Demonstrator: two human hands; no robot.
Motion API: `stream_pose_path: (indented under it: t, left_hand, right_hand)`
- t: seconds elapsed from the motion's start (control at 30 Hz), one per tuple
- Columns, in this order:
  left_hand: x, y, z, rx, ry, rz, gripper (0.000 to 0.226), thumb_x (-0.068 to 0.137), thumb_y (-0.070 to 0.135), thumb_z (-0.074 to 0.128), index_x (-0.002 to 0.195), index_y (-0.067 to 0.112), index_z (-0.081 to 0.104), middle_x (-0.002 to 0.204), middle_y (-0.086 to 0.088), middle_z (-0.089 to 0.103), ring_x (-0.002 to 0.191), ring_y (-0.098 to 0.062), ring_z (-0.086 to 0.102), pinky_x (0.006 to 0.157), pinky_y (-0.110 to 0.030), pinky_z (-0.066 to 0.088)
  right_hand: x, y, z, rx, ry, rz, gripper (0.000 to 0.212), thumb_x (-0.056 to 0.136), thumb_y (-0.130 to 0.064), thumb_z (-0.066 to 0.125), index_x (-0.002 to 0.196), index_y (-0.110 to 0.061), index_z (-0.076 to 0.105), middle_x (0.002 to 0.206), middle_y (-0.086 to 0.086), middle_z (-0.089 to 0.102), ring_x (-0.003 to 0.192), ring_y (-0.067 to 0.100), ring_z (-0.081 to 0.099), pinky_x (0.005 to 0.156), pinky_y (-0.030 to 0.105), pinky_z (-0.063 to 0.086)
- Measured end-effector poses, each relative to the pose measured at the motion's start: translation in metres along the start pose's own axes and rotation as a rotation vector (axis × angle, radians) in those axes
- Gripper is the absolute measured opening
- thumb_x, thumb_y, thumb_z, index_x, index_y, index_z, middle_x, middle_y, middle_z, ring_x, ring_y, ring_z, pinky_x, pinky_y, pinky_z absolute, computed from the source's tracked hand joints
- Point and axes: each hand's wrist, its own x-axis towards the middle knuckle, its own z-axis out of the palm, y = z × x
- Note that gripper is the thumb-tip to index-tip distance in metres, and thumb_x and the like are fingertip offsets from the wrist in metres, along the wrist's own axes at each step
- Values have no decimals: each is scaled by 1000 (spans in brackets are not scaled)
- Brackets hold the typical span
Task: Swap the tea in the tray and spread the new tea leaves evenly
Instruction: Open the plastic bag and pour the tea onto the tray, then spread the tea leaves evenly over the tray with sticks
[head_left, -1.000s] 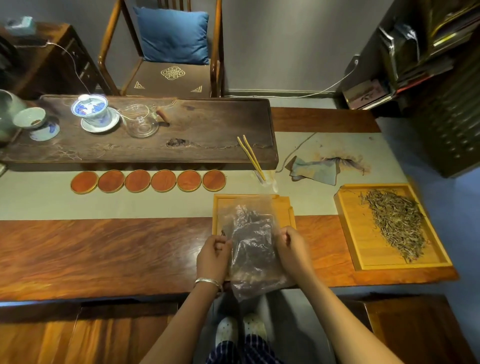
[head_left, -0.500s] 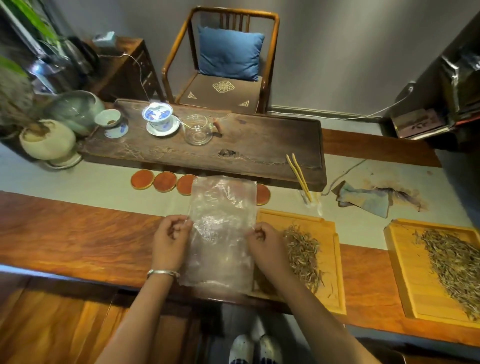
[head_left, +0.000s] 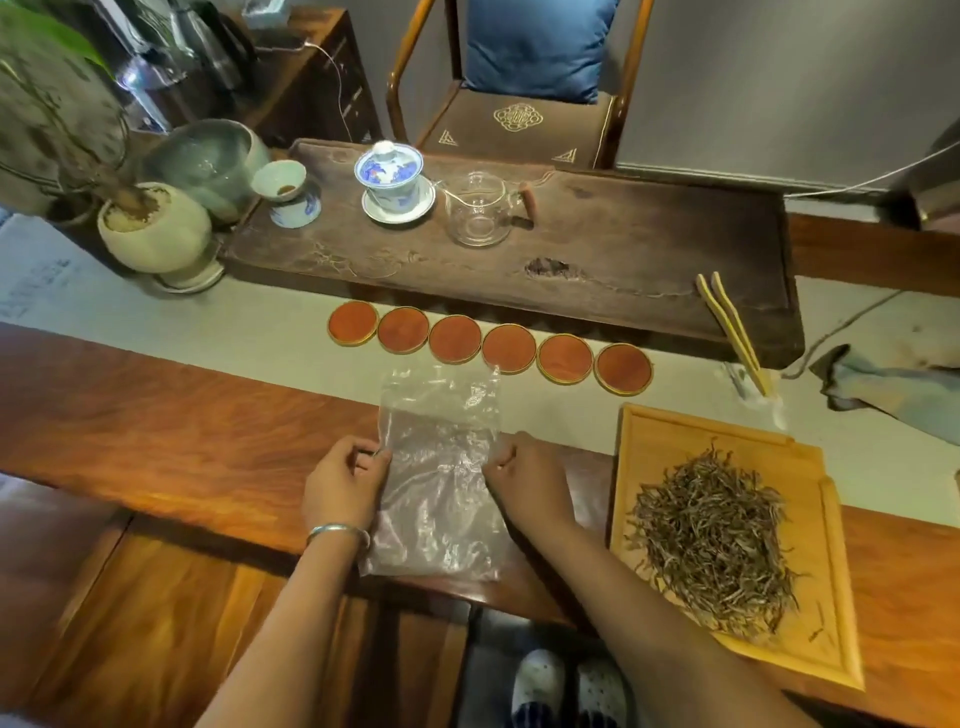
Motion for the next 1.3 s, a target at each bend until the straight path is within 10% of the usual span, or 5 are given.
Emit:
stream_pose_path:
  t: [0.4, 0.87, 1.3]
  left_hand:
    - [7, 8, -5, 97, 39, 162, 25, 80, 48, 65, 98, 31, 62, 87, 10, 61, 77, -8, 58, 59, -17, 40]
    - [-115, 120, 96, -196, -250, 481, 19, 89, 24, 55, 104, 34, 61, 97, 22, 59, 95, 11, 55, 77, -1, 39]
    - [-129, 106, 159, -16, -153, 605, 14, 89, 28, 50, 86, 18, 60, 79, 13, 48, 74, 3, 37, 67, -10, 29]
  right_hand:
    - [-3, -6, -19, -28, -35, 72, 31, 83, -31, 63, 63, -19, 44, 59, -8, 50, 58, 8, 48, 49, 18, 31]
    - [29, 78, -230, -188, 651, 106, 27, 85, -33, 64, 99, -11, 59, 99, 13, 61, 92, 25, 54, 71, 30, 38]
    - [118, 80, -224, -584, 509, 9, 41, 94, -35, 53, 125, -10, 48, 123, 15, 53, 111, 29, 53, 82, 34, 47]
